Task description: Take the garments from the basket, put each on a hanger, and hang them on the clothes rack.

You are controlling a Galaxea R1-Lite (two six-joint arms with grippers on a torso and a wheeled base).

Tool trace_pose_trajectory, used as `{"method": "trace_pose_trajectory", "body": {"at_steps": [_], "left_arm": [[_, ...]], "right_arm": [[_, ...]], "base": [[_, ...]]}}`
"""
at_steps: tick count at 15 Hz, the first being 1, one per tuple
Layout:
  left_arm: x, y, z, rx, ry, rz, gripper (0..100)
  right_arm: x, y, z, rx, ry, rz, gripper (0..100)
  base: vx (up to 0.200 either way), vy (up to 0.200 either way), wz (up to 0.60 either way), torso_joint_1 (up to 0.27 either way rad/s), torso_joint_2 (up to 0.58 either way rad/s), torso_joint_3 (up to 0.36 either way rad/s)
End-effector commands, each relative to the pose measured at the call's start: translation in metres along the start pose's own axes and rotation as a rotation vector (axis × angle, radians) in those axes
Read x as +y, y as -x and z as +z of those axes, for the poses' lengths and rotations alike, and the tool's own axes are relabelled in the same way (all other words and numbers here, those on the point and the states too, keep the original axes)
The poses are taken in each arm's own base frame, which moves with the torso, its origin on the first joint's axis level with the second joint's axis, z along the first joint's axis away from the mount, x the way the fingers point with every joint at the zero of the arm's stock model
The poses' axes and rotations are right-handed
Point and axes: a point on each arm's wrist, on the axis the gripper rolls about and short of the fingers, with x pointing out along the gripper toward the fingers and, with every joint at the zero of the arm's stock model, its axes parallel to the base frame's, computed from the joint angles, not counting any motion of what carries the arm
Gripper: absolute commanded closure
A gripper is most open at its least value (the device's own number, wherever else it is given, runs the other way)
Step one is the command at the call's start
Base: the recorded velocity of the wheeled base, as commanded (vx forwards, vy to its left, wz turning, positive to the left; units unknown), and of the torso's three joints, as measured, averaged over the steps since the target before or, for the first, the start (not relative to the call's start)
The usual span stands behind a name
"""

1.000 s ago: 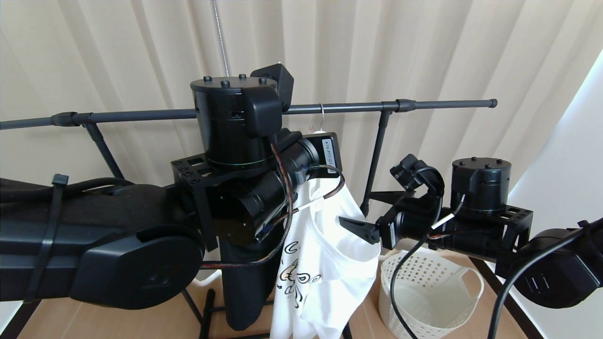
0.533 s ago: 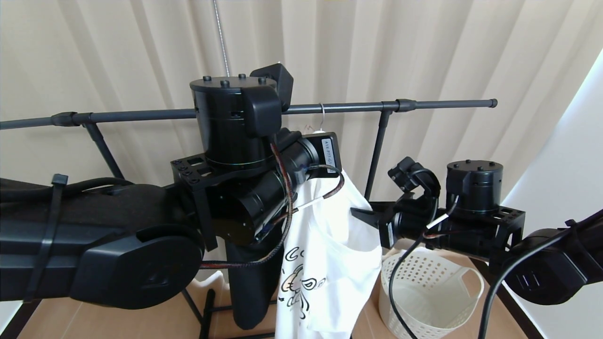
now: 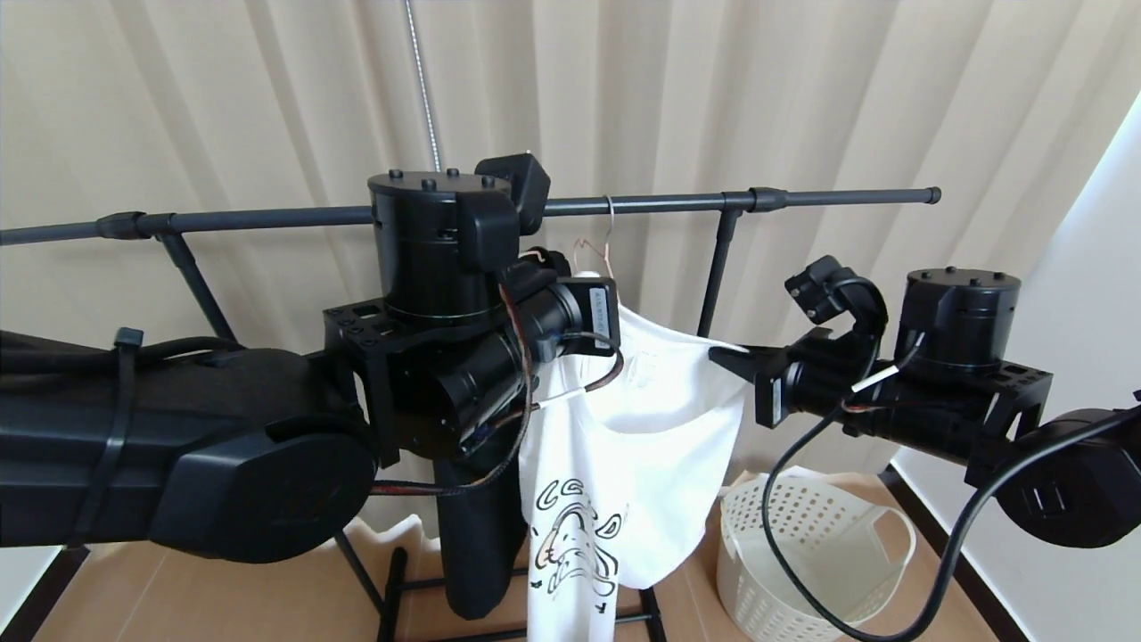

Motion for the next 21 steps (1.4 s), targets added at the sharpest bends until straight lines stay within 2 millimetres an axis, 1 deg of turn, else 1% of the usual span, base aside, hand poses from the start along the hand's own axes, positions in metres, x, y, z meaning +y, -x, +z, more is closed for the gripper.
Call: {"method": "trace_pose_trajectory", "body": {"at_steps": [1, 3, 5, 7, 8, 9, 12, 14, 15, 17, 18, 21], "left_arm": [[0.010, -0.005, -0.017, 0.077, -0.043, -0.005, 100], [0.011, -0.009, -0.028, 0.119, -0.082, -0.007, 100], [0.011, -0.010, -0.034, 0.139, -0.091, -0.017, 100], [0.011, -0.011, -0.038, 0.150, -0.094, -0.020, 100], [0.011, -0.011, -0.039, 0.154, -0.095, -0.021, 100], [0.011, -0.009, -0.041, 0.163, -0.100, -0.023, 0], [0.011, -0.007, -0.042, 0.166, -0.106, -0.029, 0], [0.015, 0.003, -0.044, 0.192, -0.135, -0.107, 0], [0.020, 0.008, -0.044, 0.202, -0.155, -0.138, 0], [0.025, 0.008, -0.044, 0.208, -0.156, -0.148, 0], [0.030, 0.010, -0.043, 0.214, -0.146, -0.185, 0], [0.048, 0.020, -0.038, 0.225, -0.111, -0.339, 0]], "right_arm": [[-0.001, 0.013, 0.016, -0.055, 0.013, -0.053, 100], [-0.002, 0.015, 0.020, -0.071, 0.015, -0.123, 100], [0.000, 0.022, 0.027, -0.086, 0.019, -0.170, 100], [0.009, 0.029, 0.033, -0.108, 0.030, -0.169, 100], [0.010, 0.031, 0.035, -0.115, 0.033, -0.174, 100], [0.010, 0.033, 0.037, -0.123, 0.033, -0.179, 100], [0.009, 0.036, 0.039, -0.133, 0.034, -0.192, 100], [0.008, 0.037, 0.040, -0.137, 0.035, -0.198, 100], [0.008, 0.037, 0.040, -0.139, 0.035, -0.198, 100], [0.004, 0.038, 0.042, -0.144, 0.034, -0.226, 100], [-0.002, 0.041, 0.043, -0.147, 0.031, -0.249, 100], [-0.011, 0.055, 0.046, -0.133, 0.072, -0.291, 100]], "base": [[0.000, 0.000, 0.00, 0.000, 0.00, 0.000], [0.000, 0.000, 0.00, 0.000, 0.00, 0.000], [0.000, 0.000, 0.00, 0.000, 0.00, 0.000], [0.000, 0.000, 0.00, 0.000, 0.00, 0.000], [0.000, 0.000, 0.00, 0.000, 0.00, 0.000], [0.000, 0.000, 0.00, 0.000, 0.00, 0.000], [0.000, 0.000, 0.00, 0.000, 0.00, 0.000], [0.000, 0.000, 0.00, 0.000, 0.00, 0.000], [0.000, 0.000, 0.00, 0.000, 0.00, 0.000], [0.000, 0.000, 0.00, 0.000, 0.00, 0.000], [0.000, 0.000, 0.00, 0.000, 0.00, 0.000], [0.000, 0.000, 0.00, 0.000, 0.00, 0.000]]}}
